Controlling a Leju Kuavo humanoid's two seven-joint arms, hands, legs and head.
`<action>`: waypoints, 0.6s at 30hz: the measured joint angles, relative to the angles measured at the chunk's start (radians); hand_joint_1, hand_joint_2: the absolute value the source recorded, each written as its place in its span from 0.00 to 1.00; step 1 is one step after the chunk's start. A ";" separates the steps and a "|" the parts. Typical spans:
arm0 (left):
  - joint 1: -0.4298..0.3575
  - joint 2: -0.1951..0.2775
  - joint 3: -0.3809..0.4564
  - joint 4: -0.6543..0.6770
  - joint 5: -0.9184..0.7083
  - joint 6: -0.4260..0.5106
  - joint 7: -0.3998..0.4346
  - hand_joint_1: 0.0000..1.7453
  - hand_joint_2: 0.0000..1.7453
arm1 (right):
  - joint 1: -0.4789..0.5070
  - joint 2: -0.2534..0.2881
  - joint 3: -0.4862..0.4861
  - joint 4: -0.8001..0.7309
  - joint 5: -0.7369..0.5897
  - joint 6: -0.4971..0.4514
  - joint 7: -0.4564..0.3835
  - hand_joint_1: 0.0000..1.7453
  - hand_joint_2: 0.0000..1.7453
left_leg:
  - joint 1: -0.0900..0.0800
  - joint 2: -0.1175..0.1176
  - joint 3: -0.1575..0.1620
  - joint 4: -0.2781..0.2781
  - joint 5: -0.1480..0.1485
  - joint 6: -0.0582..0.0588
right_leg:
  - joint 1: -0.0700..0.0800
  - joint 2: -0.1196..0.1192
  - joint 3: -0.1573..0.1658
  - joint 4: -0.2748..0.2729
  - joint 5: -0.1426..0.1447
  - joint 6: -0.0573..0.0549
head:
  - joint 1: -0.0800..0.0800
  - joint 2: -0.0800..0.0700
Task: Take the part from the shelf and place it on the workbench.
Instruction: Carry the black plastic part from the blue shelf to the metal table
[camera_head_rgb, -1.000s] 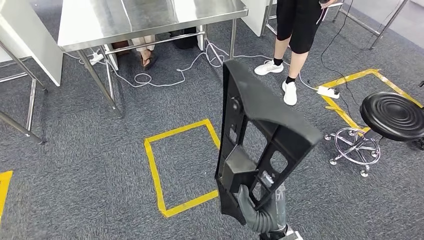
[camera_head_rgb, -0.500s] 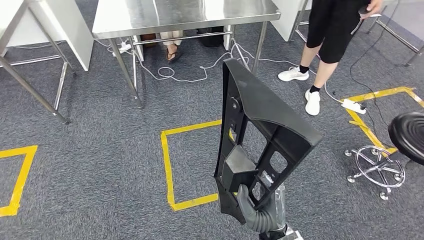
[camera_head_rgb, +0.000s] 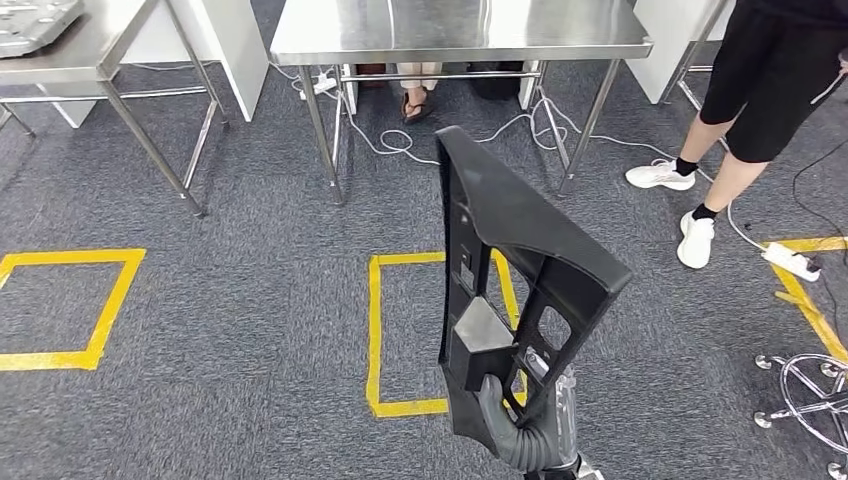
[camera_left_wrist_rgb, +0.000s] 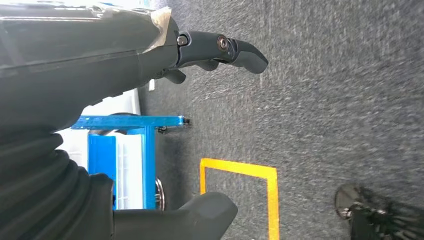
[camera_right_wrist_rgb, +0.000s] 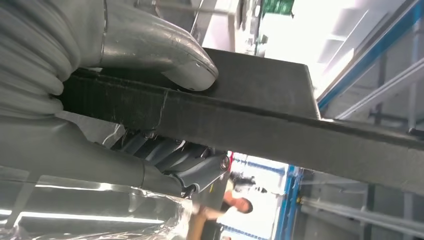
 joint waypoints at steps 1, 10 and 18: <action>0.002 0.000 0.001 0.000 0.000 0.000 0.000 0.00 1.00 | 0.000 0.000 -0.001 0.000 0.002 -0.005 0.002 1.00 1.00 | 0.001 0.011 -0.003 0.005 -0.004 -0.006 | -0.002 -0.003 0.003 -0.001 0.003 -0.008 | 0.000 0.000; -0.001 0.000 0.011 0.000 0.007 -0.025 0.000 0.00 1.00 | 0.009 -0.005 -0.009 0.000 -0.011 -0.024 0.016 1.00 1.00 | 0.004 0.104 -0.081 0.175 -0.060 -0.018 | 0.001 -0.041 0.013 -0.005 -0.001 -0.034 | -0.010 0.000; -0.006 0.004 0.015 0.000 0.007 -0.050 0.000 0.00 1.00 | 0.013 -0.012 -0.015 -0.001 -0.018 -0.033 0.012 1.00 1.00 | -0.002 0.114 0.011 -0.004 -0.009 0.022 | 0.017 -0.049 -0.007 0.039 -0.036 -0.006 | -0.006 0.000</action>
